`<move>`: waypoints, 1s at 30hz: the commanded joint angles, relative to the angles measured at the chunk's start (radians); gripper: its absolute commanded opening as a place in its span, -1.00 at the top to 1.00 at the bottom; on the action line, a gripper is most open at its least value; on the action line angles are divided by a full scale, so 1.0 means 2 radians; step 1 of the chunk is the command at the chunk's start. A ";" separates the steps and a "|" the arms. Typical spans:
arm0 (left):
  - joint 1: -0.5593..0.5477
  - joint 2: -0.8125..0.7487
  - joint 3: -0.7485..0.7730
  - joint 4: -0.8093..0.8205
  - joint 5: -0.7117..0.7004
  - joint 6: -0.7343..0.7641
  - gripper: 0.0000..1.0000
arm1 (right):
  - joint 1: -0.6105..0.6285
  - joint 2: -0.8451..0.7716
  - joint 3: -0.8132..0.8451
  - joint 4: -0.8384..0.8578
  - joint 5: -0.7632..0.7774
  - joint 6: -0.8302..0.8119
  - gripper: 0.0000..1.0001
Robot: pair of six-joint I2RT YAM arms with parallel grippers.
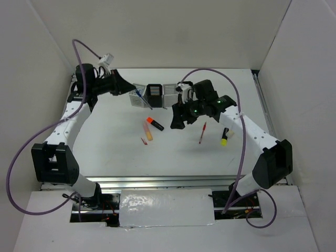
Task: Sort the stationery into containers
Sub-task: Place the pen in the storage box.
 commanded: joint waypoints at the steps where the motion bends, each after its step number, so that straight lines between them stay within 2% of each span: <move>1: -0.036 0.020 0.106 -0.086 -0.133 0.178 1.00 | -0.050 -0.031 -0.017 -0.007 -0.012 -0.010 -0.65; 5: -0.072 0.074 0.165 -0.070 -0.214 0.214 1.00 | -0.090 -0.044 -0.034 0.007 -0.016 0.001 -0.66; 8: -0.083 0.121 0.204 -0.051 -0.269 0.205 1.00 | -0.103 -0.051 -0.044 0.015 -0.016 0.005 -0.67; 14: -0.112 0.196 0.270 -0.033 -0.338 0.221 1.00 | -0.114 -0.057 -0.048 0.017 -0.016 0.009 -0.67; 18: -0.113 0.232 0.311 -0.037 -0.335 0.223 1.00 | -0.122 -0.059 -0.051 0.020 -0.022 0.013 -0.67; 24: -0.116 0.272 0.331 -0.054 -0.318 0.205 1.00 | -0.128 -0.065 -0.061 0.030 -0.006 0.013 -0.65; 30: -0.127 0.275 0.311 -0.060 -0.328 0.207 0.68 | -0.144 -0.062 -0.069 0.041 0.054 0.050 -0.45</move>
